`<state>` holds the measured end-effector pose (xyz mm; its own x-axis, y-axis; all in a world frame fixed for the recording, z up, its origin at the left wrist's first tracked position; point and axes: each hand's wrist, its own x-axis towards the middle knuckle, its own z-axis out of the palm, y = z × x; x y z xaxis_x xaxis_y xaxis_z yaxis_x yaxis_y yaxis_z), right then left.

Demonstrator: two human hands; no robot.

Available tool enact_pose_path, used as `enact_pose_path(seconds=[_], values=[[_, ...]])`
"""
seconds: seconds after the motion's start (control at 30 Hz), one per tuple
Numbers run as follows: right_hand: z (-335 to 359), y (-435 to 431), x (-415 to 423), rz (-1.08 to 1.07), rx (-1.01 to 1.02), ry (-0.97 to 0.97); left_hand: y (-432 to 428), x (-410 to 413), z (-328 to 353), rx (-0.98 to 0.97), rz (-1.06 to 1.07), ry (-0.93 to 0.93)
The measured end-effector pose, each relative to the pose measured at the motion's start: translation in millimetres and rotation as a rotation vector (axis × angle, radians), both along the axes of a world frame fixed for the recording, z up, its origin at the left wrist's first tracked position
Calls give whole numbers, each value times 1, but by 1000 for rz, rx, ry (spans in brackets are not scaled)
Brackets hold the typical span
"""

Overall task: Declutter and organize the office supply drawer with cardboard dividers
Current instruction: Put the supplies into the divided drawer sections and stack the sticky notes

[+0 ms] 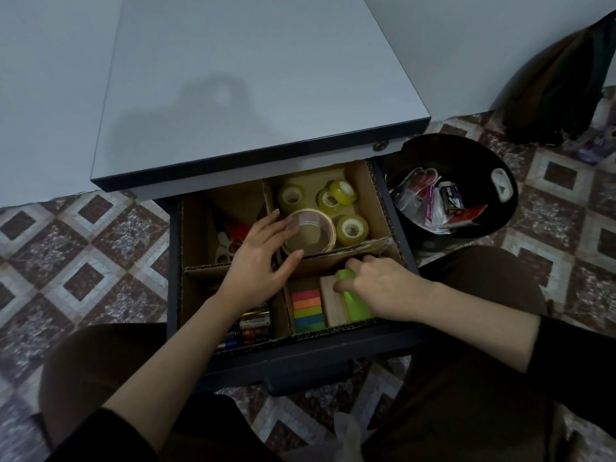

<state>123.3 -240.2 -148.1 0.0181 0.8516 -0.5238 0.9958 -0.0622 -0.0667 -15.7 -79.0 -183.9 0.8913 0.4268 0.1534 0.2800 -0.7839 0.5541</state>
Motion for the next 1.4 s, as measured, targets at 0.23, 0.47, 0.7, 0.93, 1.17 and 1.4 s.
enact_pose_path(seconds=[0.23,0.47,0.7,0.93,1.17,1.4], values=[[2,2,3,-163,32,146,-7,-5,4,-38,21,2],[10,-15,-7,-535,537,521,-36,-44,36,-194,97,-6],[20,-56,-56,-794,703,927,-77,-108,59,-425,124,23],[1,-86,-99,-943,427,1010,-125,-132,39,-582,280,341],[-18,-79,-110,-1090,216,791,-140,-117,22,-979,551,265],[-37,-79,-109,-1008,377,702,-142,-109,5,-926,567,137]])
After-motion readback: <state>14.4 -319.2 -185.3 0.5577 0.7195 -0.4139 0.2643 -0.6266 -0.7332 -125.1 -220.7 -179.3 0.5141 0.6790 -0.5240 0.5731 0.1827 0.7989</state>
